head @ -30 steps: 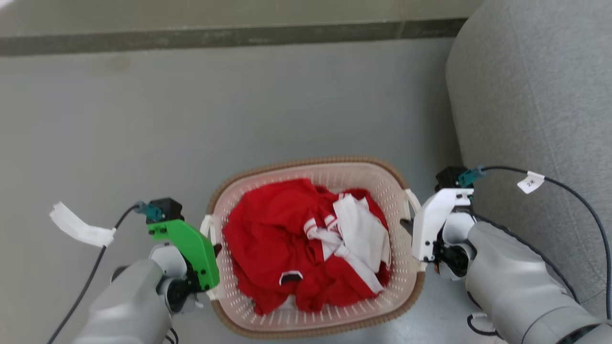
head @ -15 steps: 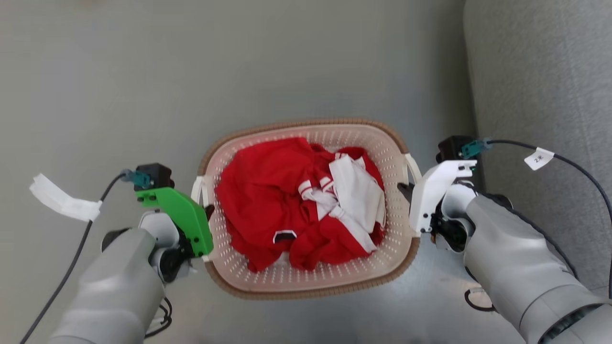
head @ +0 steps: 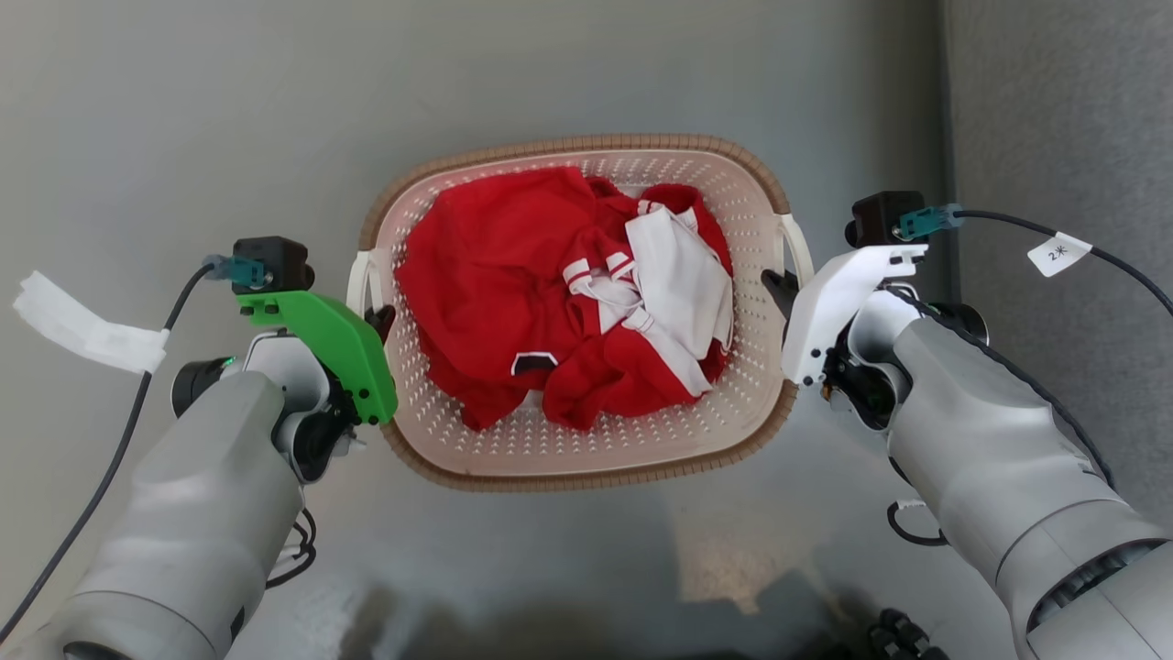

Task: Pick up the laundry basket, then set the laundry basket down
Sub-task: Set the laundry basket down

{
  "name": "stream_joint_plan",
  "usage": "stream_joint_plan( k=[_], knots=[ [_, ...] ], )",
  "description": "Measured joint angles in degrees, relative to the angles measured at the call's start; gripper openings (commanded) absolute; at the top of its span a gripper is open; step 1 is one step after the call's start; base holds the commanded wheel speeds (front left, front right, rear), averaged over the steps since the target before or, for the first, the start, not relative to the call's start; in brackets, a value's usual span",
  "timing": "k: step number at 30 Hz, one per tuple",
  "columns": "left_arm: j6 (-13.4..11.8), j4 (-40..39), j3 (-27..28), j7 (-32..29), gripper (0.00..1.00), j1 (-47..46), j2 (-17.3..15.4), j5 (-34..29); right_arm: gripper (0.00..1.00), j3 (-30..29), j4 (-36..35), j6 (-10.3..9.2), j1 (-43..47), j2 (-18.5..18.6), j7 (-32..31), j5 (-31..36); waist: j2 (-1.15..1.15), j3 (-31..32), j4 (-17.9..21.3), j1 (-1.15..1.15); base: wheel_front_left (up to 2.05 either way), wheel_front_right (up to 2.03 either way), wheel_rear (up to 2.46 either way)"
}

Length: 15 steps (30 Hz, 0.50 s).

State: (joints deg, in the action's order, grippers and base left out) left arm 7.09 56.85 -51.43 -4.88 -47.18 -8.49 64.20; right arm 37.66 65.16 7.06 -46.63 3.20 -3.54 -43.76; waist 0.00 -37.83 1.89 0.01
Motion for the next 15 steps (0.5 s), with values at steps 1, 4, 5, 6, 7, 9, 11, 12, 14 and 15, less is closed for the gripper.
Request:
stream_joint_plan(
  k=[1, 4, 5, 6, 7, 9, 11, 12, 14, 15],
  knots=[
    [0.0, 0.0, -0.1, 0.4, 0.00, -0.2, 0.0, -0.4, 0.00, 0.0, 0.0, 0.00, -0.1, 0.0, 0.4, 0.1, 0.00, -0.7, 0.0, 0.00, 0.00, 0.00, 0.00],
    [0.0, 0.0, -0.4, 1.5, 0.00, -0.5, 0.1, -0.9, 0.00, -0.2, 0.1, 0.00, -0.1, 0.0, 1.8, 0.5, 0.00, -2.7, 0.1, 0.00, 0.00, 0.00, 0.00],
    [0.0, 0.0, -0.5, 1.8, 0.00, -0.6, 0.2, -0.9, 0.00, -0.3, 0.1, 0.00, -0.1, 0.0, 2.3, 0.5, 0.00, -3.3, 0.1, 0.00, 0.00, 0.00, 0.00],
    [0.0, 0.0, -0.6, 2.3, 0.00, -0.7, 0.2, -1.0, 0.00, -0.3, 0.2, 0.00, -0.1, 0.0, 2.9, 0.5, 0.00, -3.8, 0.1, 0.00, 0.00, 0.00, 0.00],
    [0.0, 0.1, -0.6, 2.9, 0.00, -0.8, 0.2, -1.0, 0.00, -0.3, 0.2, 0.00, -0.1, 0.0, 3.5, 0.5, 0.00, -4.4, 0.1, 0.00, 0.00, 0.00, 0.00],
    [0.0, 0.2, -0.7, 4.0, 0.00, -1.0, 0.3, -1.1, 0.00, -0.3, 0.2, 0.00, -0.1, 0.0, 4.9, 0.5, 0.00, -5.4, 0.1, 0.00, 0.00, 0.00, 0.00],
    [0.0, 0.3, -0.7, 4.9, 0.00, -1.1, 0.4, -1.3, 0.00, -0.3, 0.2, 0.00, -0.1, 0.0, 6.1, 0.6, 0.00, -6.2, 0.1, 0.00, 0.00, 0.00, 0.00],
    [0.0, 0.4, -0.7, 5.4, 0.00, -1.1, 0.4, -1.4, 0.00, -0.3, 0.2, 0.00, -0.2, 0.0, 6.6, 0.6, 0.00, -6.6, 0.1, 0.00, 0.00, 0.00, 0.00],
    [0.0, 0.7, -0.7, 6.0, 0.00, -1.2, 0.5, -1.4, 0.00, -0.3, 0.2, 0.01, -0.2, -0.1, 7.4, 0.6, 0.00, -7.3, 0.1, 0.00, 0.00, 0.00, 0.00],
    [0.0, 0.9, -0.8, 6.3, 0.00, -1.3, 0.5, -1.4, 0.00, -0.2, 0.2, 0.01, -0.2, -0.1, 7.6, 0.6, 0.00, -7.6, 0.0, 0.00, 0.00, 0.00, 0.00]
  ],
)
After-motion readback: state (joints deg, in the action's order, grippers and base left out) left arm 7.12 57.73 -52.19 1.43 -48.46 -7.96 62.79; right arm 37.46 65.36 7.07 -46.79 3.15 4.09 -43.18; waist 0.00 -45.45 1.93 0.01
